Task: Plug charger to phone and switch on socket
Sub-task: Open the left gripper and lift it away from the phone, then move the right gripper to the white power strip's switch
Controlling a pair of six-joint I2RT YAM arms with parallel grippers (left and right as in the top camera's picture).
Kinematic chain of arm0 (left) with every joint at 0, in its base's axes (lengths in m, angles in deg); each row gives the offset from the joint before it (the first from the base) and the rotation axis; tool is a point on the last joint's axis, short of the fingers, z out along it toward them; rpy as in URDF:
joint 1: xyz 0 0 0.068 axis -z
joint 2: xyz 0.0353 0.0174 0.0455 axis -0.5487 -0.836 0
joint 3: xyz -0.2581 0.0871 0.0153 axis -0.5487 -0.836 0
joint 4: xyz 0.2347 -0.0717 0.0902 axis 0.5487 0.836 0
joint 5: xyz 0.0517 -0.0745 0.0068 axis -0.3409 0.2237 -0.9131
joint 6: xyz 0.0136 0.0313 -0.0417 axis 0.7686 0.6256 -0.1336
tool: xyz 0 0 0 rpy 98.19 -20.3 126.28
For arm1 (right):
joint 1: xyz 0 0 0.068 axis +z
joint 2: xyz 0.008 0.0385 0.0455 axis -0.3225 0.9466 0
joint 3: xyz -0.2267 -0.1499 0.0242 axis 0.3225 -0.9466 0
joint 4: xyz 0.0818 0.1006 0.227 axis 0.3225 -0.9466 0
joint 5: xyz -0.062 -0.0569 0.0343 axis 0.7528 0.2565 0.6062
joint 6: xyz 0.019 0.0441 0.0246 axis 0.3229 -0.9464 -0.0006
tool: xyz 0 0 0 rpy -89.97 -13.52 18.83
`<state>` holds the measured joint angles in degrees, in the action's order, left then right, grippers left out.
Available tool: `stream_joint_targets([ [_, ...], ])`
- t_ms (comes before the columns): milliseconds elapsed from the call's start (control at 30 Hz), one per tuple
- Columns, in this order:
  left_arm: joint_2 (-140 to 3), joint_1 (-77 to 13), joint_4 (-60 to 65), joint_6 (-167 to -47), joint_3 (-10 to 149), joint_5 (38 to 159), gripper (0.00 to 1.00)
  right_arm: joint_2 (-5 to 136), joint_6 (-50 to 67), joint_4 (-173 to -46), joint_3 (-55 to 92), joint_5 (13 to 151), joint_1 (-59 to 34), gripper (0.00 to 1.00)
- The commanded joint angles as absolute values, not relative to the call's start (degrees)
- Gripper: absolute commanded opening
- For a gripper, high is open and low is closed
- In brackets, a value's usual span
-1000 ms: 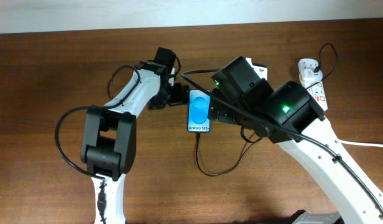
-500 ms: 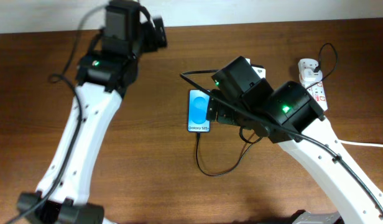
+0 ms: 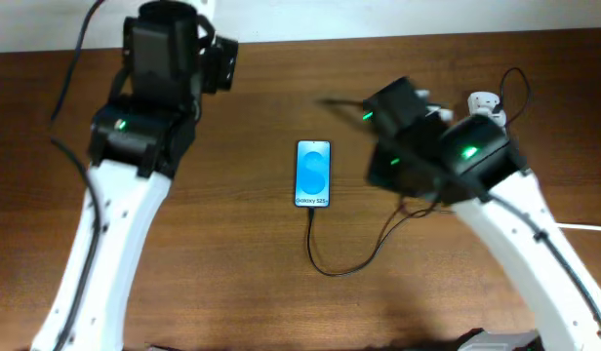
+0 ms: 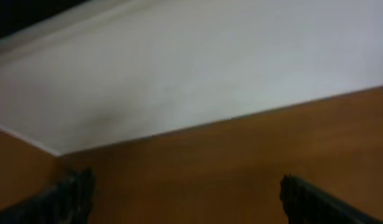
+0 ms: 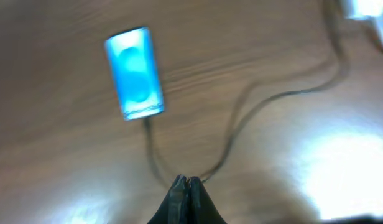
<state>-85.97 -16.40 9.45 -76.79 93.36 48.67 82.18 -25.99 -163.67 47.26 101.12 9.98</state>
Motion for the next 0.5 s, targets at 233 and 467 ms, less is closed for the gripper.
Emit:
stream_joint_targets([
  [233,-52.9,-24.9,0.2,-75.0,69.6,47.5,1.0,83.0,-22.9,-167.3,47.1,103.3,-20.7,0.04],
  [467,-36.6,-41.2,-8.9,-71.3,60.8,47.5,0.99,84.3,-23.0,-166.8,47.1,99.6,-29.0,0.16],
])
